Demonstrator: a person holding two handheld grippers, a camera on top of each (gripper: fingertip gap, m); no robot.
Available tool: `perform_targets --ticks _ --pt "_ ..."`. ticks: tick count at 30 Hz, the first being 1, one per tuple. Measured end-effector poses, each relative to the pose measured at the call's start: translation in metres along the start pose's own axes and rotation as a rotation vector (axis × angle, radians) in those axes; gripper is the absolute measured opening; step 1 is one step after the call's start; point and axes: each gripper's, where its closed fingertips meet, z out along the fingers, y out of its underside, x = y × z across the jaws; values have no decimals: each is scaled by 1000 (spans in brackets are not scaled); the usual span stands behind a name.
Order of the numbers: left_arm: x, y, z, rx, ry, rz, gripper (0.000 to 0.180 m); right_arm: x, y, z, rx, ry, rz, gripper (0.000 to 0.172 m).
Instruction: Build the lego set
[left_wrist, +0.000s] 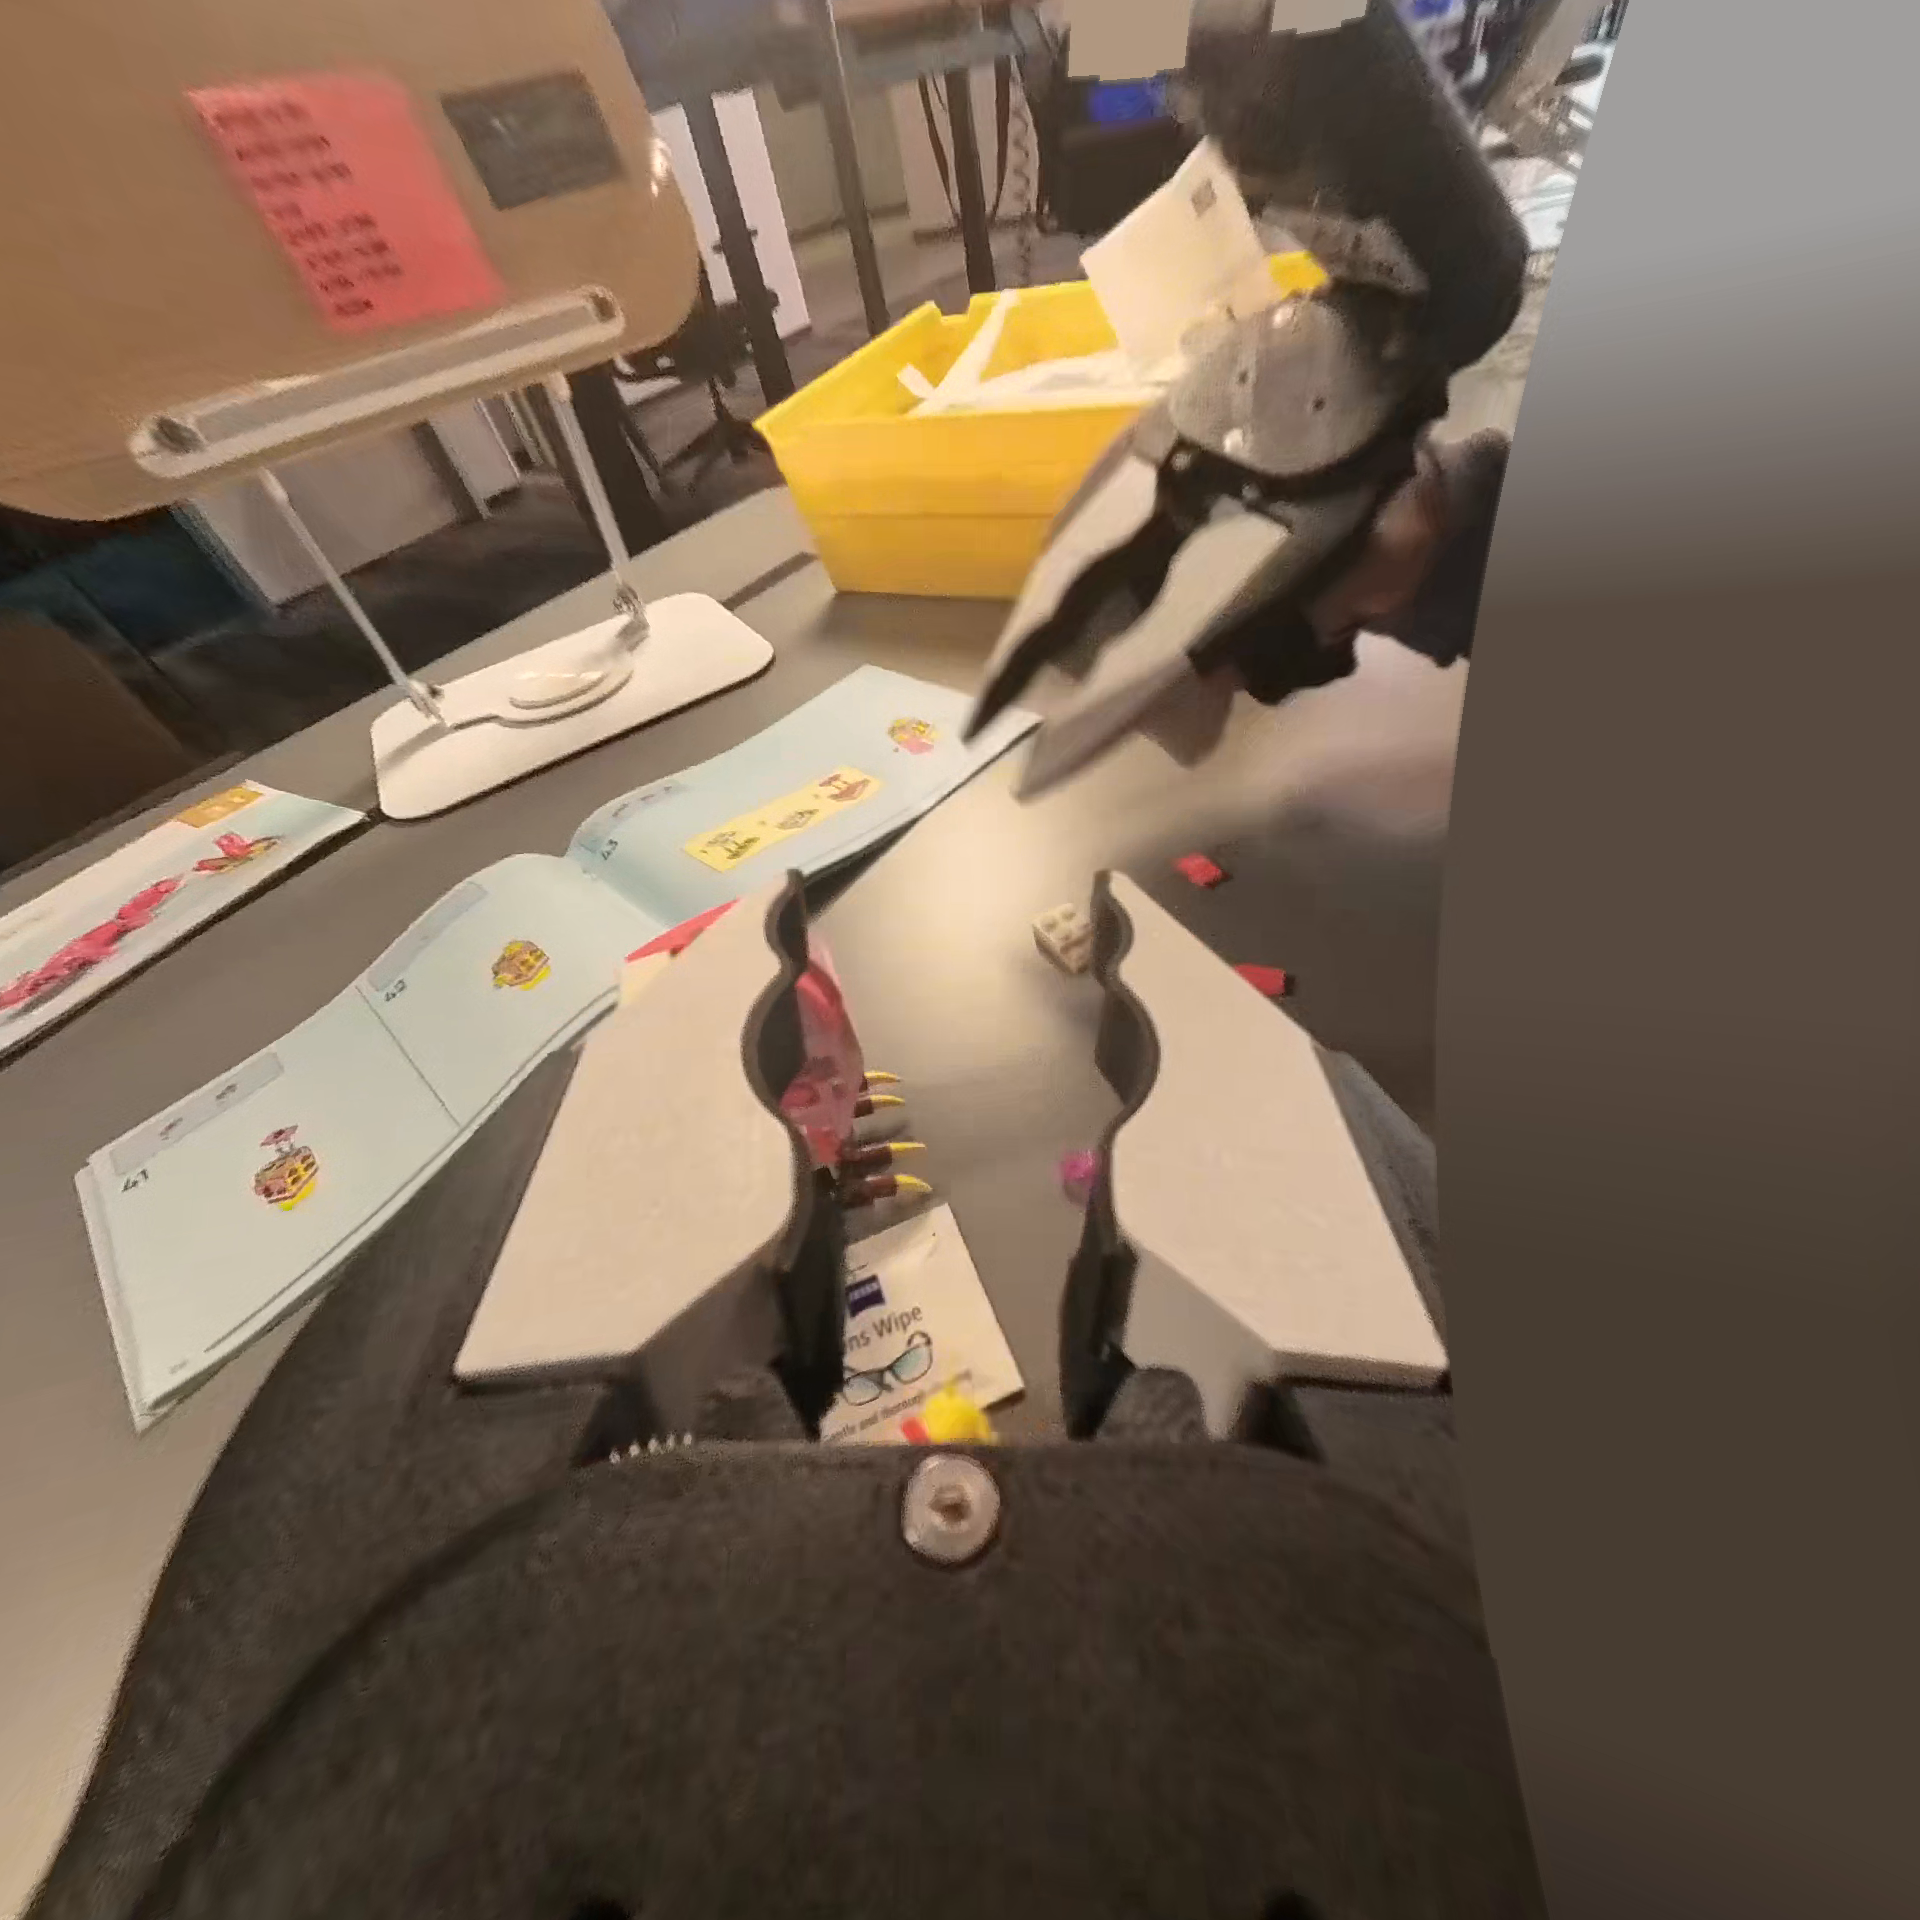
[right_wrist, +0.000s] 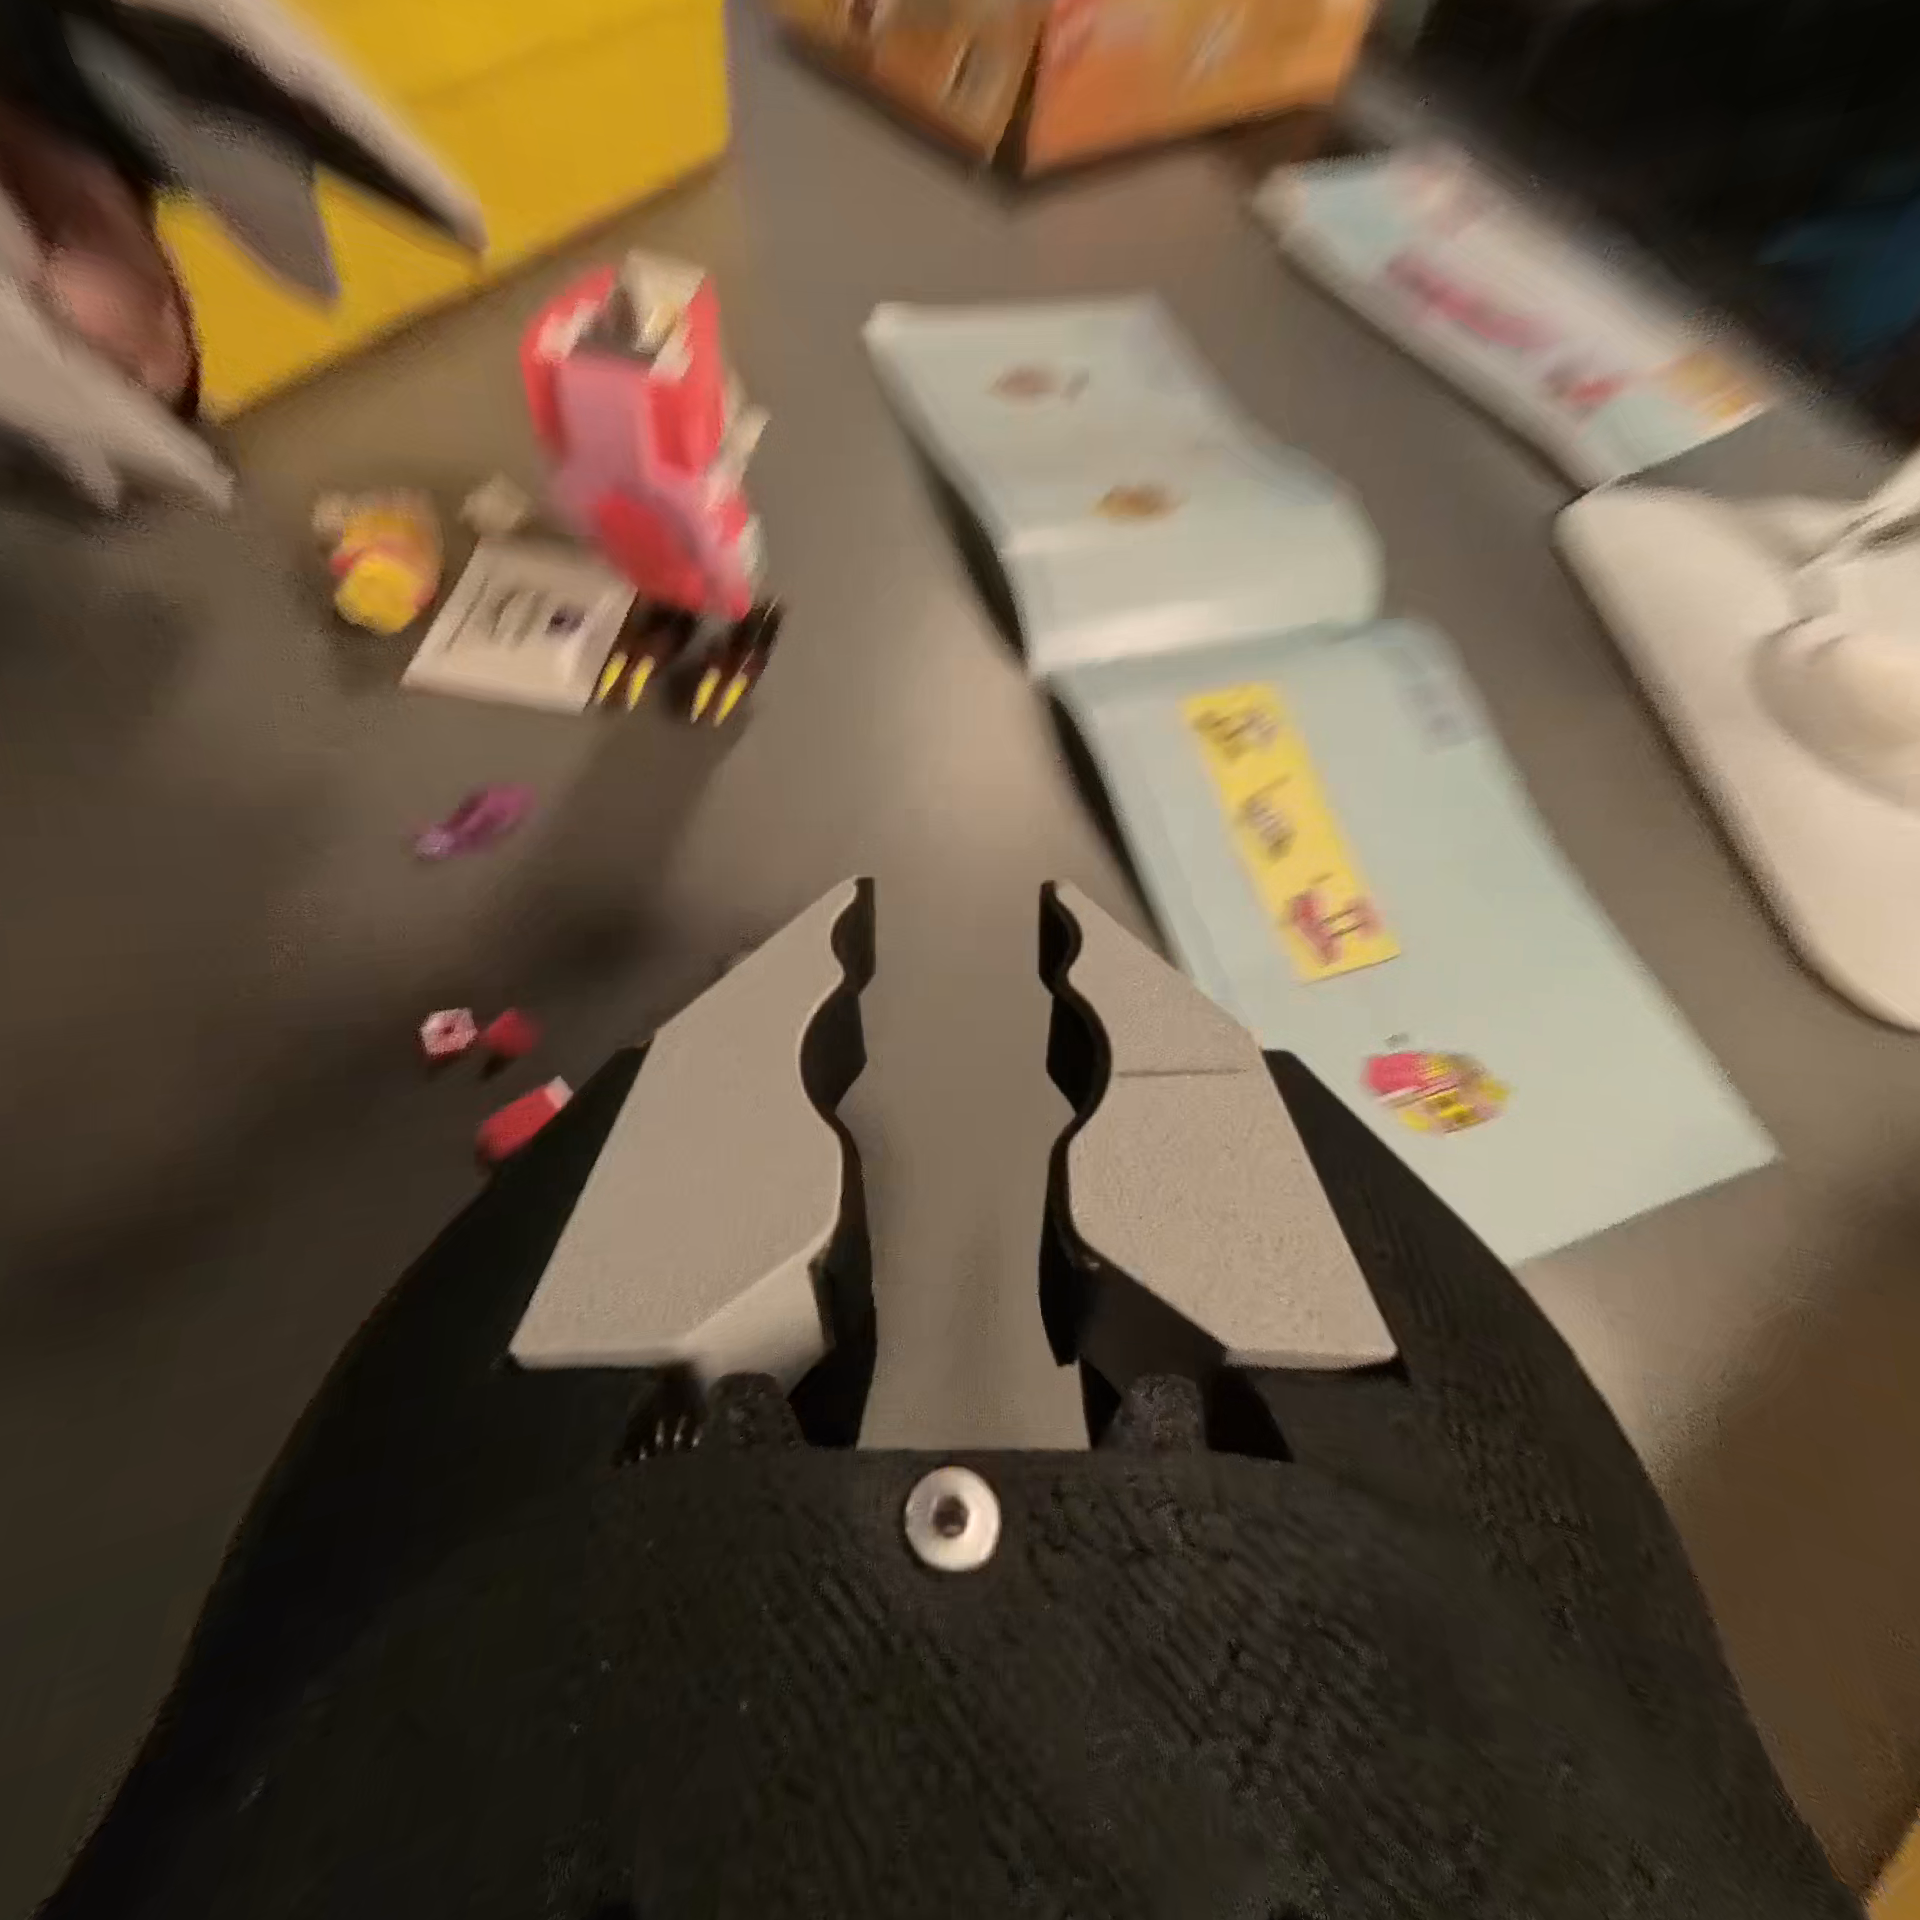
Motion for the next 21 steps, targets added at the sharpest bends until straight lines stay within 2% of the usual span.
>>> perform_targets --ticks 2,7,15,17,21 --pt "-3 2 -1 -2 3 -6 51 -20 19 6 -134 -92 -17 34" --pt "-5 15 3 -60 15 -43 51 -43 42 21 -255 -206 -29 36" --pt "-17 3 -7 11 -42 -38 49 -50 43 21 -287 -206 -125 22" --pt "-13 3 -5 8 -29 -24 49 -51 40 21 -256 -223 -123 22" --pt "15 -4 -2 40 55 -3 47 -68 1 11 44 -417 25 22"
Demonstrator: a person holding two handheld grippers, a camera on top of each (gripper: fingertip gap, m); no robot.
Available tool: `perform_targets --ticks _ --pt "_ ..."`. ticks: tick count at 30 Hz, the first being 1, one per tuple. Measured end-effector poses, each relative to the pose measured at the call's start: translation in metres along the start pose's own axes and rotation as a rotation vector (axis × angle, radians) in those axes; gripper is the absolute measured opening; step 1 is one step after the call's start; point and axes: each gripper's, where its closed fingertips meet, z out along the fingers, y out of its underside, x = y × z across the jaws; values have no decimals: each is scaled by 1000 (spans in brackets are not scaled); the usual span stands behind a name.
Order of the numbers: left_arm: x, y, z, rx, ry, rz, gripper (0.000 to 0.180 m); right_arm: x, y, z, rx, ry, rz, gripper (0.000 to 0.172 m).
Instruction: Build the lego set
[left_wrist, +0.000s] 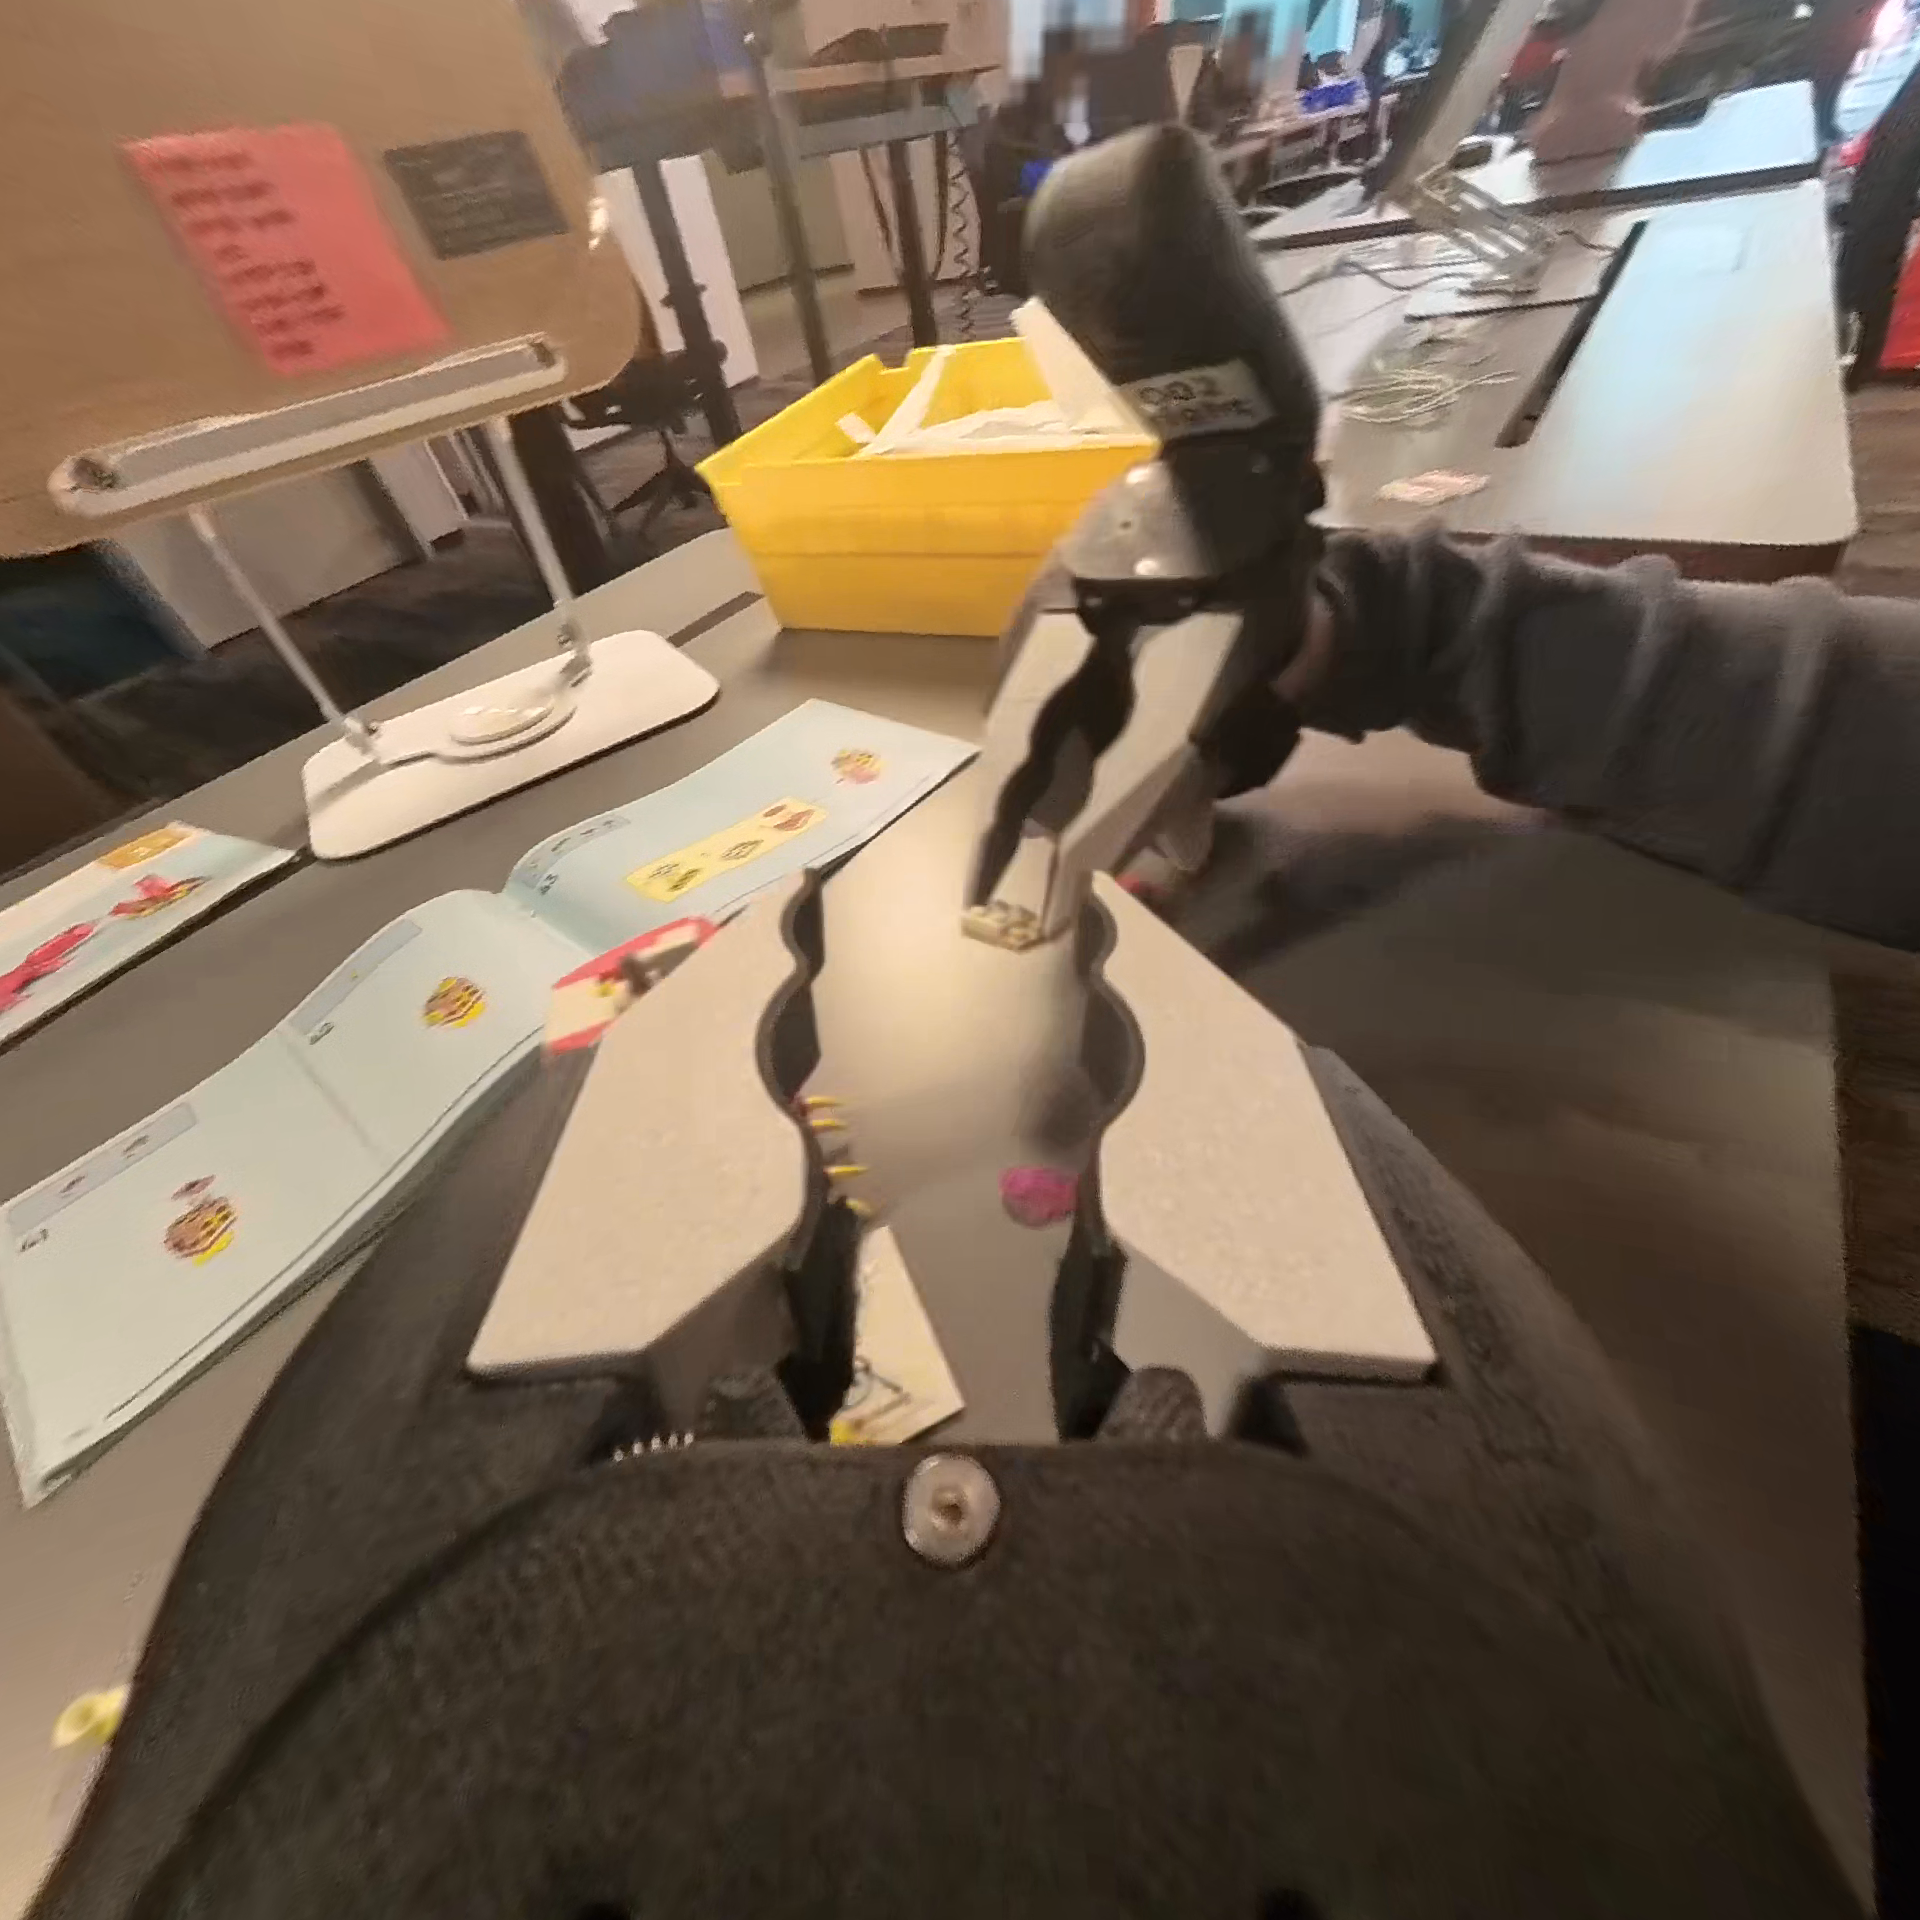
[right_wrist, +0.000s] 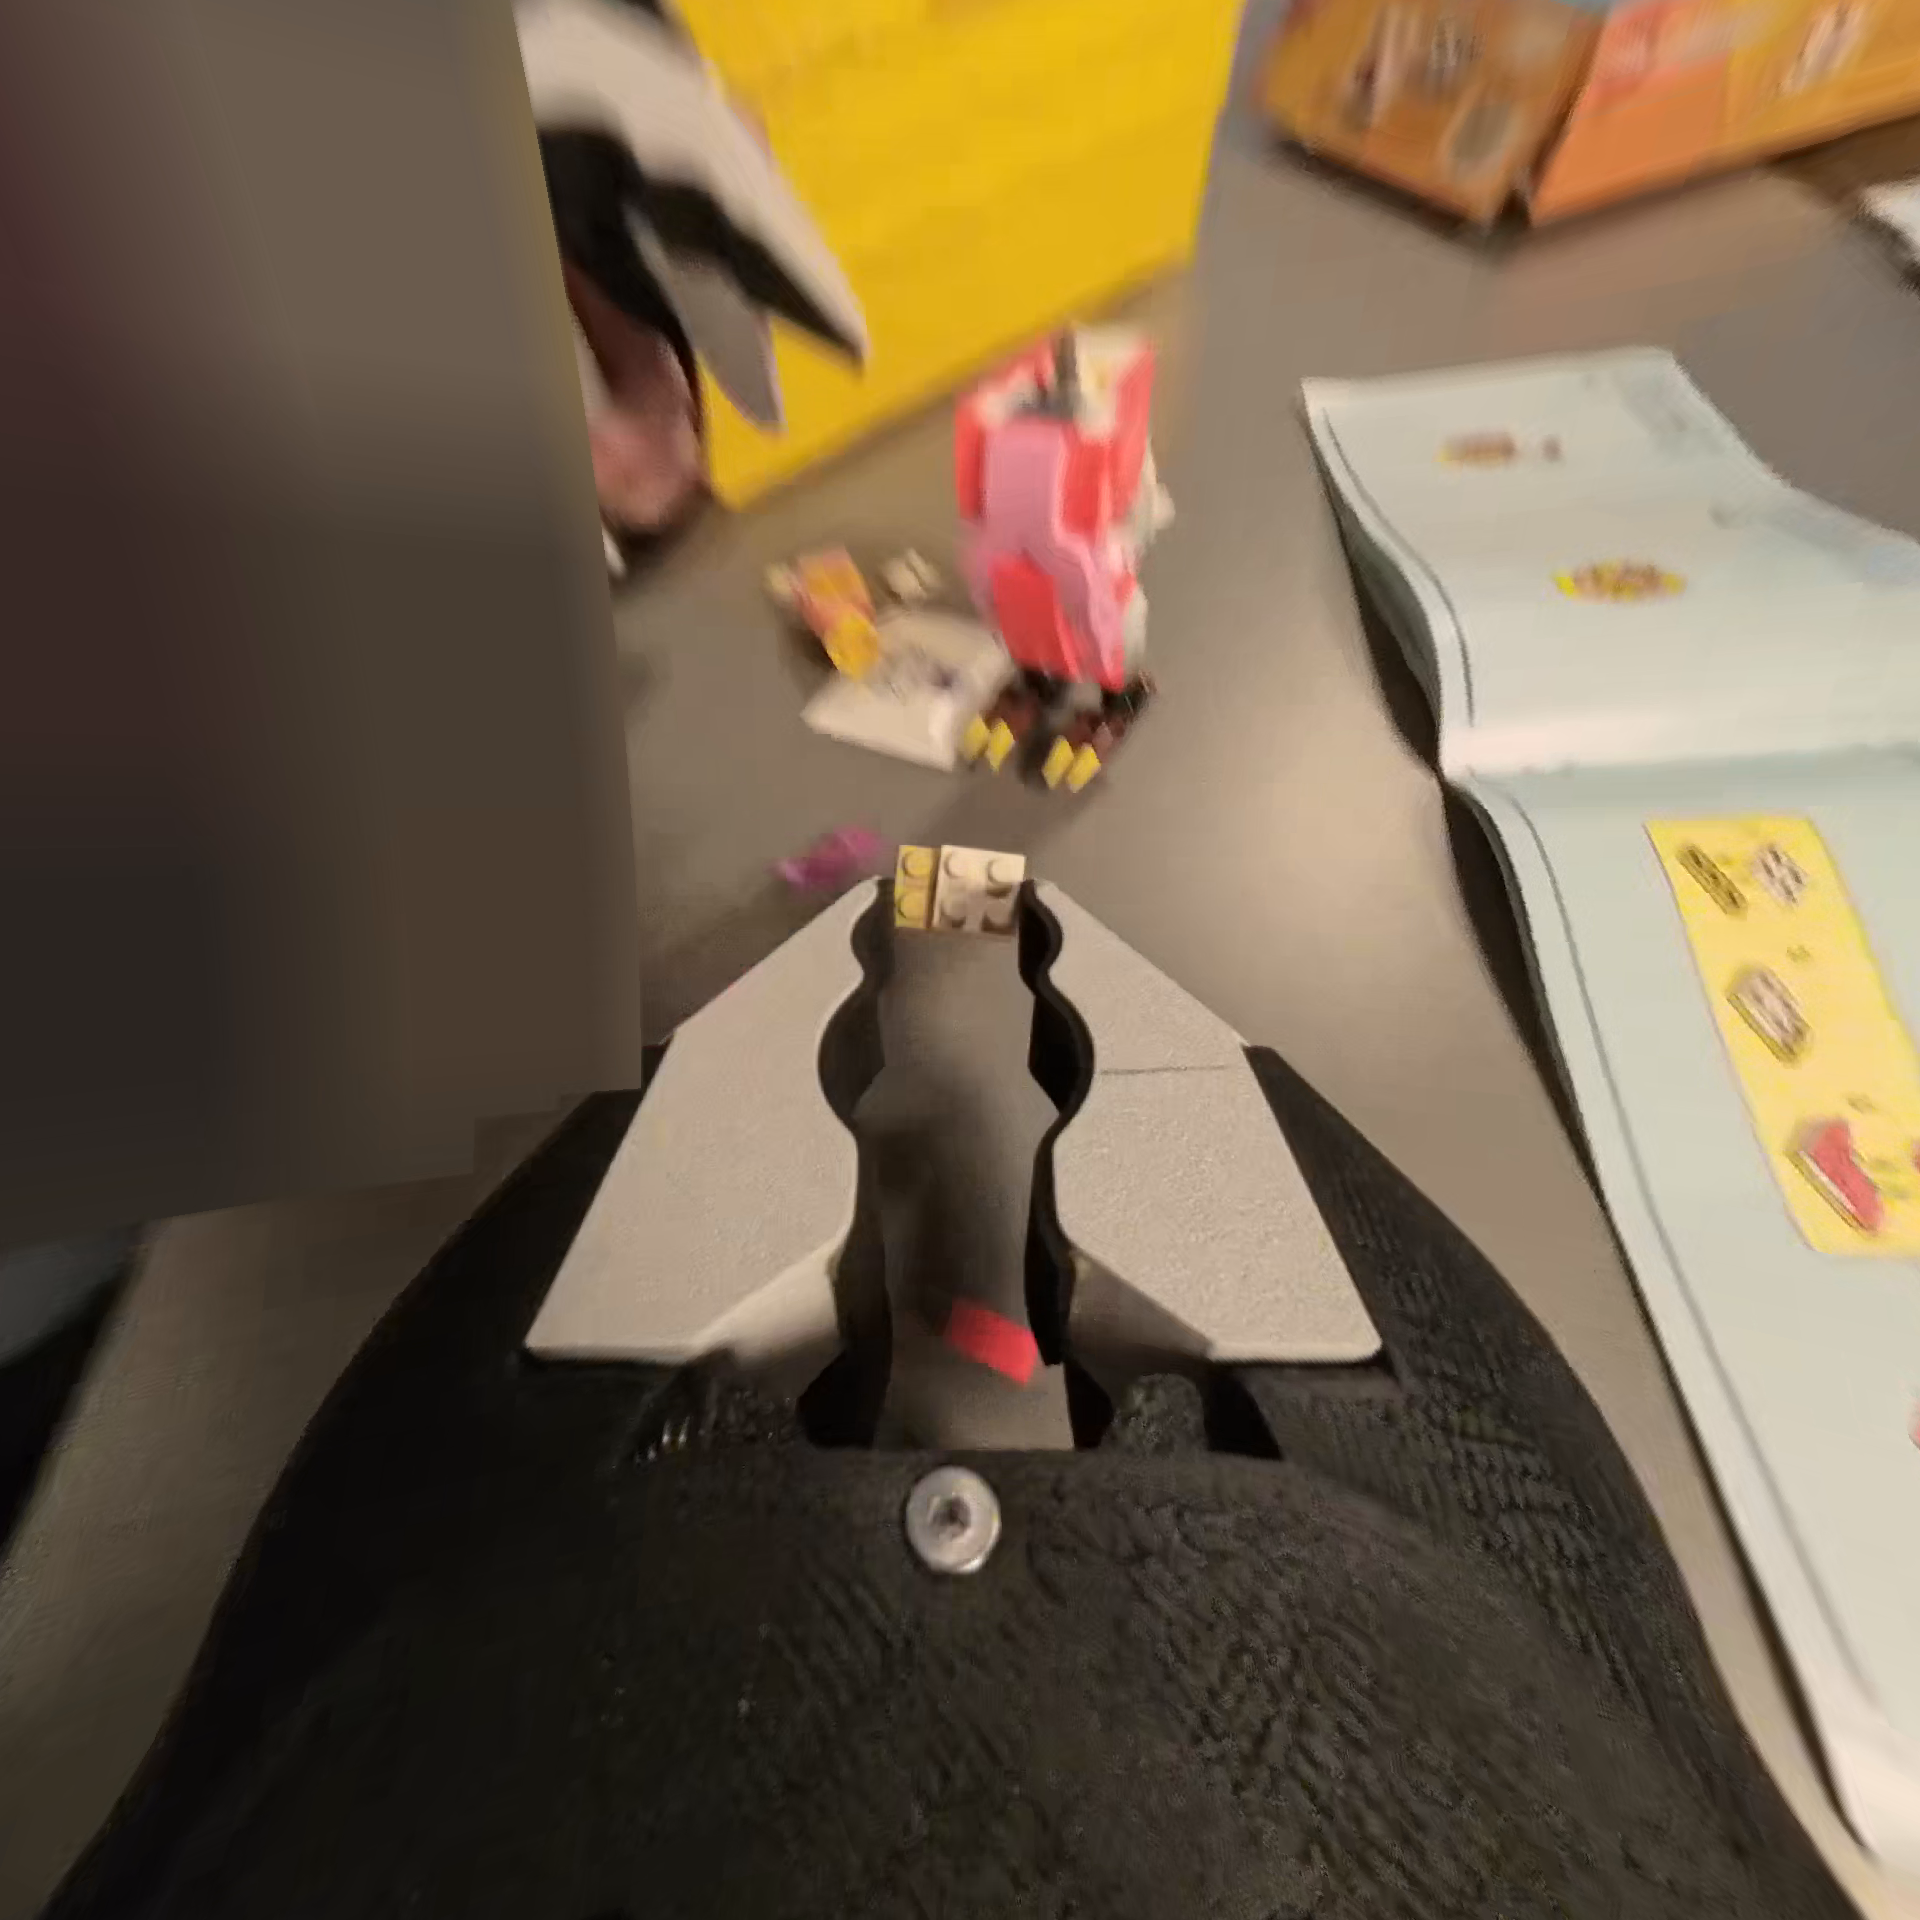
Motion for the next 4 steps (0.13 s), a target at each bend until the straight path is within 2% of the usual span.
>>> perform_targets --ticks 4 --pt "19 5 8 -45 -13 127 39 -19 -36 -12 253 -164 38 22"
